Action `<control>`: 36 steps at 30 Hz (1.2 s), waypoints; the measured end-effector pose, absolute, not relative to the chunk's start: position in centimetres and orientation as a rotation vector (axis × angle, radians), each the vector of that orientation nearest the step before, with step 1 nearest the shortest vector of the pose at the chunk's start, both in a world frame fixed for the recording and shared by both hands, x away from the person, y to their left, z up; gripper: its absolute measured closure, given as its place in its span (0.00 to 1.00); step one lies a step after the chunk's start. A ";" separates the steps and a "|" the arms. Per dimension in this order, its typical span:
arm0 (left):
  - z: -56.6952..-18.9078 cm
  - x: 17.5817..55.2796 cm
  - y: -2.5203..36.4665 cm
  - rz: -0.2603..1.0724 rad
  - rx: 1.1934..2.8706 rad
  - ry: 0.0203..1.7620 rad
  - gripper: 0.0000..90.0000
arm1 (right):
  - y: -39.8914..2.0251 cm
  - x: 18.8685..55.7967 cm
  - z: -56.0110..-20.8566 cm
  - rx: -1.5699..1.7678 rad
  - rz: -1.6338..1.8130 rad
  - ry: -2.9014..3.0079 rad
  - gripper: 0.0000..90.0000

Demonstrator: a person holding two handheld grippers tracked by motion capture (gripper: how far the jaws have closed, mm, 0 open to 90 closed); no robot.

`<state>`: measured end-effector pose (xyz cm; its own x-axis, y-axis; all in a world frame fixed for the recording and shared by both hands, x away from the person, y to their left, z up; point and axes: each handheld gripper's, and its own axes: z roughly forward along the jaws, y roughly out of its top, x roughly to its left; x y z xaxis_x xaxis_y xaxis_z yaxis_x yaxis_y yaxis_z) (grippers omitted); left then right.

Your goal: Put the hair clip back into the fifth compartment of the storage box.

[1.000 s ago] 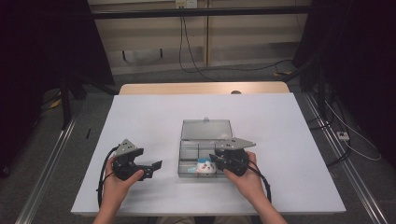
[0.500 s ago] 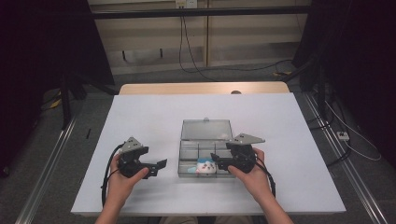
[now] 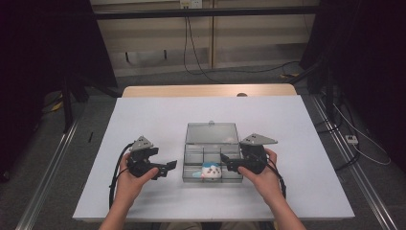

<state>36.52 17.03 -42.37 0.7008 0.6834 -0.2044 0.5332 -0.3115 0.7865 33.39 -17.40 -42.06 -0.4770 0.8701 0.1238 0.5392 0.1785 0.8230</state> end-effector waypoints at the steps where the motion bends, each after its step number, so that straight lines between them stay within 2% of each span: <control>1: -42.3 36.6 17.0 0.204 1.990 0.935 0.08 | -17.5 33.5 -42.0 1.337 1.215 2.083 0.17; 36: -40.4 41.3 12.9 0.186 2.011 0.977 0.07 | -19.1 37.9 -41.3 1.448 1.249 2.018 0.11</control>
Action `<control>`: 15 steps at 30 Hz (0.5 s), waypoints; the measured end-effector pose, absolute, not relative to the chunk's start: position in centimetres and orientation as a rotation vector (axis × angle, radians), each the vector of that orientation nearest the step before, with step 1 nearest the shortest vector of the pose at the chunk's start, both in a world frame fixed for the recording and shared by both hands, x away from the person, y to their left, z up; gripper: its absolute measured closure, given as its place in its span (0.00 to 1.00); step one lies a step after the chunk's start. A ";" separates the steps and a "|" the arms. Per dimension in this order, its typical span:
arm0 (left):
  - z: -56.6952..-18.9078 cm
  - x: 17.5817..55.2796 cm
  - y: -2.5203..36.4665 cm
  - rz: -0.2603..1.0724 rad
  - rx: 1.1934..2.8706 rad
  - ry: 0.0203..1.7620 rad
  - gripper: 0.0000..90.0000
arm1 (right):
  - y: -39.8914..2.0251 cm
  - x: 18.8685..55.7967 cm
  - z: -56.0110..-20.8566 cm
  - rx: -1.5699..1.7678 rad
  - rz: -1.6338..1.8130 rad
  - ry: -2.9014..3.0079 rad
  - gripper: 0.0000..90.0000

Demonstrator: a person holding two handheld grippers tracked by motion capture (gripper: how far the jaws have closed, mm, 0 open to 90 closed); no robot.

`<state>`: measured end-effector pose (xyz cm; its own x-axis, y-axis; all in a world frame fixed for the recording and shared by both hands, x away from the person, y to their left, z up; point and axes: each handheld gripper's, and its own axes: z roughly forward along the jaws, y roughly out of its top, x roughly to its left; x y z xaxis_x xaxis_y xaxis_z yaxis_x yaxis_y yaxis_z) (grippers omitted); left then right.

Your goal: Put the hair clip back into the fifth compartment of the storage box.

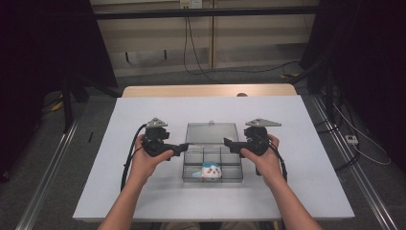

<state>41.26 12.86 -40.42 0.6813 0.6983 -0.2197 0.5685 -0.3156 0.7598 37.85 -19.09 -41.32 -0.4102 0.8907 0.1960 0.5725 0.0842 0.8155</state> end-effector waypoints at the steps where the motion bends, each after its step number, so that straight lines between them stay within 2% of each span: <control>1: -40.4 41.4 12.7 0.192 2.013 0.983 0.07 | -19.2 38.0 -41.3 1.443 1.240 2.015 0.10; 15: -40.5 43.4 11.3 0.198 2.032 1.030 0.07 | -19.9 40.3 -41.8 1.508 1.214 1.969 0.10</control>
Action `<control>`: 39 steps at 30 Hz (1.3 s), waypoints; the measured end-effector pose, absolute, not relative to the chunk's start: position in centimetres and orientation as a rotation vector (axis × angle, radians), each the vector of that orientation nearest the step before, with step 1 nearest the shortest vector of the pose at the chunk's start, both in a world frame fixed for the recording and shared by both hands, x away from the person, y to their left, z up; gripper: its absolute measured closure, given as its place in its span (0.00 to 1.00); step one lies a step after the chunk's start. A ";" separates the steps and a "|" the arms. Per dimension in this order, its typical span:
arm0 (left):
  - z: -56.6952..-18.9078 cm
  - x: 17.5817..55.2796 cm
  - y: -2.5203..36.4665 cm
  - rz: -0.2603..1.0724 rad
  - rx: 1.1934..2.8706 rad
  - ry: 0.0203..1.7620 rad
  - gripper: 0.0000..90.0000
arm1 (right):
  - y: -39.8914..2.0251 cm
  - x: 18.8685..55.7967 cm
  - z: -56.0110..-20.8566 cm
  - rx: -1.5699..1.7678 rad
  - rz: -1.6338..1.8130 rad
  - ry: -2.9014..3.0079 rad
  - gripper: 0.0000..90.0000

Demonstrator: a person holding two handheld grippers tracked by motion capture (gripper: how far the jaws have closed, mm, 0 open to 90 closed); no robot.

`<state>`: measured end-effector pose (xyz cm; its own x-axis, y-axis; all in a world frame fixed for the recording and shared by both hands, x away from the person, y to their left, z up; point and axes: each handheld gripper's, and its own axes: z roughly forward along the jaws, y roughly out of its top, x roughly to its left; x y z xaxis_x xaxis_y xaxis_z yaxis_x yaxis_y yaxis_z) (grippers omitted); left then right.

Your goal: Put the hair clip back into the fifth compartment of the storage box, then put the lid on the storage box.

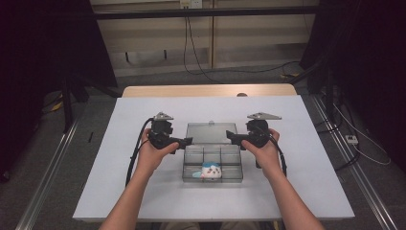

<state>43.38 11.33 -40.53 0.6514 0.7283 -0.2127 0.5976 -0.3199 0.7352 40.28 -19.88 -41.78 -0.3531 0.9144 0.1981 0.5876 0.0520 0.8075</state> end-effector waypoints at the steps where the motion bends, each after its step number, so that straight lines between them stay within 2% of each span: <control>1: -40.7 43.5 11.2 0.197 2.030 1.030 0.07 | -19.9 40.5 -41.9 1.515 1.213 1.963 0.10; 11: -41.8 44.8 10.2 0.186 2.014 1.100 0.07 | -19.5 41.6 -43.3 1.611 1.169 1.971 0.13; 35: -42.7 46.3 9.6 0.143 2.017 1.148 0.07 | -19.6 42.4 -44.5 1.678 1.109 1.972 0.13; 39: -43.3 46.7 9.6 0.129 2.017 1.177 0.08 | -19.7 42.7 -44.8 1.693 1.108 1.963 0.17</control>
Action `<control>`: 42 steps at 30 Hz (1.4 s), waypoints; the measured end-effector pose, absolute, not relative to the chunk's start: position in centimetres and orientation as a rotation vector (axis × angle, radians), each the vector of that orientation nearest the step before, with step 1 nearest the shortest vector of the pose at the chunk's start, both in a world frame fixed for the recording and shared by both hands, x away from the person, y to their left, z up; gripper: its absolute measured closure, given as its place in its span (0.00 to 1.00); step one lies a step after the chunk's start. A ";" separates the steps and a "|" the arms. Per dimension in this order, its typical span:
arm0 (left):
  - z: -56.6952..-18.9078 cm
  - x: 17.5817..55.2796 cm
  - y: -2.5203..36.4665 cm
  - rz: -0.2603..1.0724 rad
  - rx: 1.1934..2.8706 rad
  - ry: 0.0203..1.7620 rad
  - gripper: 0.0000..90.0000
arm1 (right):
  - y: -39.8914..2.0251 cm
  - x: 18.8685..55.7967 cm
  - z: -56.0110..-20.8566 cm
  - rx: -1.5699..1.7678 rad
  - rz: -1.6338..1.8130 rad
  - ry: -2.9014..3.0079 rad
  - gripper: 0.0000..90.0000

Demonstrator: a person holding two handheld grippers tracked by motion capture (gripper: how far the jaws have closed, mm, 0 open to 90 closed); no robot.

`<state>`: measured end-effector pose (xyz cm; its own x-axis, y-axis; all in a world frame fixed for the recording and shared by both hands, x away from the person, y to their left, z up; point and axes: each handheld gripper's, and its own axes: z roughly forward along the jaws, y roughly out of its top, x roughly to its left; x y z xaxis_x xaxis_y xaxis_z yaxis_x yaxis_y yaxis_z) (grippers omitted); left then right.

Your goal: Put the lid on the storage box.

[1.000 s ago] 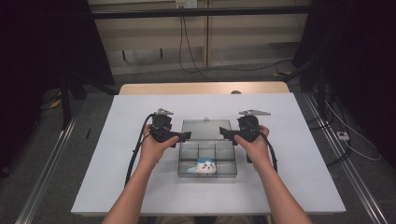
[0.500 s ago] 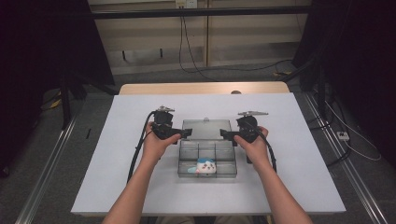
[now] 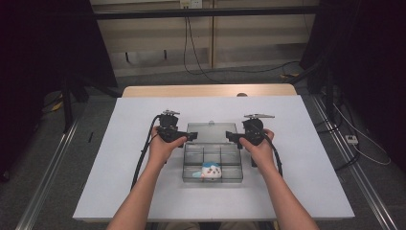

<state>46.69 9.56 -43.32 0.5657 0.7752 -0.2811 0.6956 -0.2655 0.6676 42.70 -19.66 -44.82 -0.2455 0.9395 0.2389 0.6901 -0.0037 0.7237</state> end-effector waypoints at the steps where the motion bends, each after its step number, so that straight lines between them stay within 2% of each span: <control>1: -43.5 46.8 9.6 0.130 2.024 1.183 0.08 | -19.7 42.8 -45.0 1.716 1.110 1.958 0.17; 6: -44.5 47.4 9.3 0.113 2.029 1.217 0.09 | -19.7 43.2 -45.6 1.797 1.125 1.973 0.22; 12: -45.3 47.9 8.9 0.026 1.996 1.256 0.11 | -19.7 43.5 -46.0 1.901 1.175 1.955 0.25; 18: -45.4 48.0 8.9 -0.038 1.965 1.263 0.19 | -19.4 43.8 -45.7 1.960 1.212 2.001 0.38; 23: -45.5 48.1 8.8 -0.081 1.942 1.250 0.28 | -19.2 43.8 -45.7 1.987 1.238 2.001 0.39; 30: -45.5 48.1 8.7 -0.109 1.928 1.263 0.30 | -19.5 43.9 -45.7 2.002 1.272 2.011 0.42; 32: -45.4 48.1 8.8 -0.137 1.906 1.261 0.35 | -19.6 43.8 -45.6 2.006 1.303 2.003 0.44; 42: -43.6 47.6 8.7 -0.075 1.910 1.205 0.45 | -19.8 43.2 -44.2 1.885 1.358 1.988 0.51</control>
